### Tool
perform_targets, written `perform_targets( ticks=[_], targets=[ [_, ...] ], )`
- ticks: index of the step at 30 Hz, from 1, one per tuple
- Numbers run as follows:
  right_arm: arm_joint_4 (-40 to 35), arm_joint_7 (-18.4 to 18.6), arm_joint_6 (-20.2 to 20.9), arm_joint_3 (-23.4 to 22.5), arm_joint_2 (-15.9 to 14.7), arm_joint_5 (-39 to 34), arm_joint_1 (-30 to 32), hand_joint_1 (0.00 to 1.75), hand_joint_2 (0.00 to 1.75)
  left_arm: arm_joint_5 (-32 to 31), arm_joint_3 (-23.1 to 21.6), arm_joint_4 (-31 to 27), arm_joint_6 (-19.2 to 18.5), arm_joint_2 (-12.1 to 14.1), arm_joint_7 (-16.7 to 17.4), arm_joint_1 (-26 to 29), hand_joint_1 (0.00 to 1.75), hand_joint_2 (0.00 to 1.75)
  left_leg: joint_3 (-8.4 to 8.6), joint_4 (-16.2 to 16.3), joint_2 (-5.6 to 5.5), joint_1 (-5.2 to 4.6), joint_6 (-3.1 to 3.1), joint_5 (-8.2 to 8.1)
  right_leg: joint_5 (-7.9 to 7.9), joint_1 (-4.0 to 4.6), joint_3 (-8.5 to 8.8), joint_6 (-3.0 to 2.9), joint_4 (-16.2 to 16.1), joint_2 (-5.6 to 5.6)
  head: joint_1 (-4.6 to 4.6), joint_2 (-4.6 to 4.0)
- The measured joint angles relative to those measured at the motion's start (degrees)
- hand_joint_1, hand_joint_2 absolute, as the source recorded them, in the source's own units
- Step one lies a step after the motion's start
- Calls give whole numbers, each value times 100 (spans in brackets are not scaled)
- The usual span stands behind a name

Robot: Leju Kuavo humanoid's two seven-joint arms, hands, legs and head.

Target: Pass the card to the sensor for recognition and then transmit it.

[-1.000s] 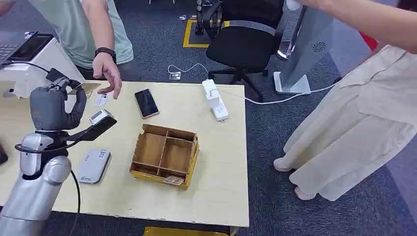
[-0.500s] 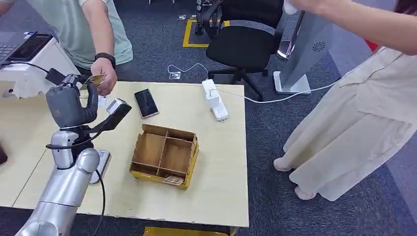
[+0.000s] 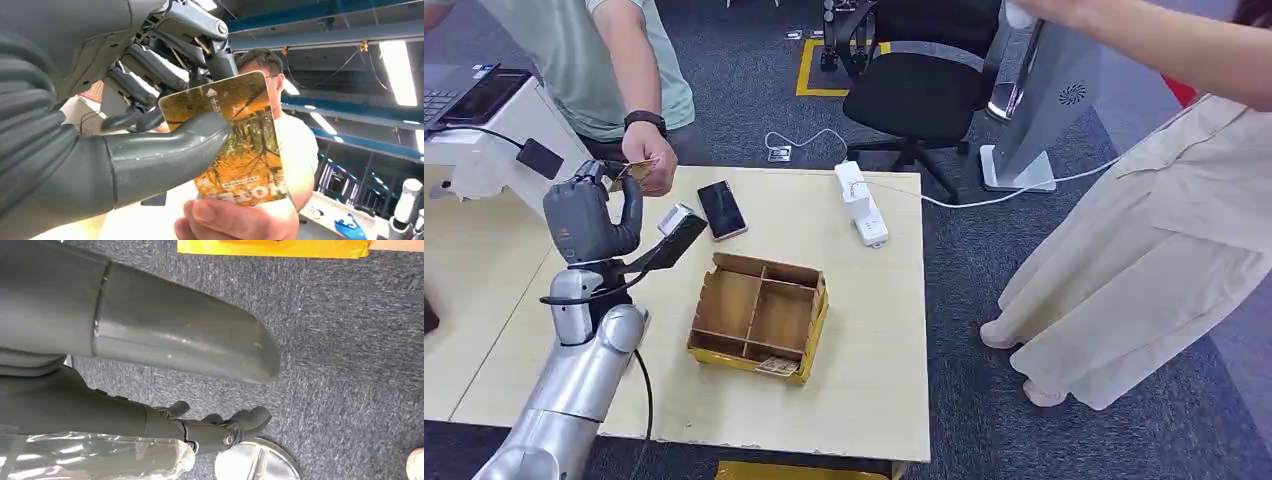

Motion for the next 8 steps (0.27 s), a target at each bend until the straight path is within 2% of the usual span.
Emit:
perform_targets(
  ticks=[2,3,4,8],
  targets=[
    [7,0,-2,0,0,-11,-1,0,0,-9,0,33,-37,-20,0,-7,171,175,0,0,0,0,0,0,0,0,-1,0,0,0,0,-2],
    [7,0,-2,2,0,-11,0,0,0,-17,0,52,-61,-28,0,-23,157,175,0,0,0,0,0,0,0,0,-1,0,0,0,0,0],
    [7,0,-2,2,0,-11,0,0,0,-24,0,63,-81,-35,0,-39,72,175,0,0,0,0,0,0,0,0,-1,0,0,0,2,0],
    [7,0,-2,9,0,-9,0,0,0,-22,0,109,-94,-57,0,-83,72,175,0,0,1,0,0,0,0,0,-1,0,0,1,0,0]
  ],
)
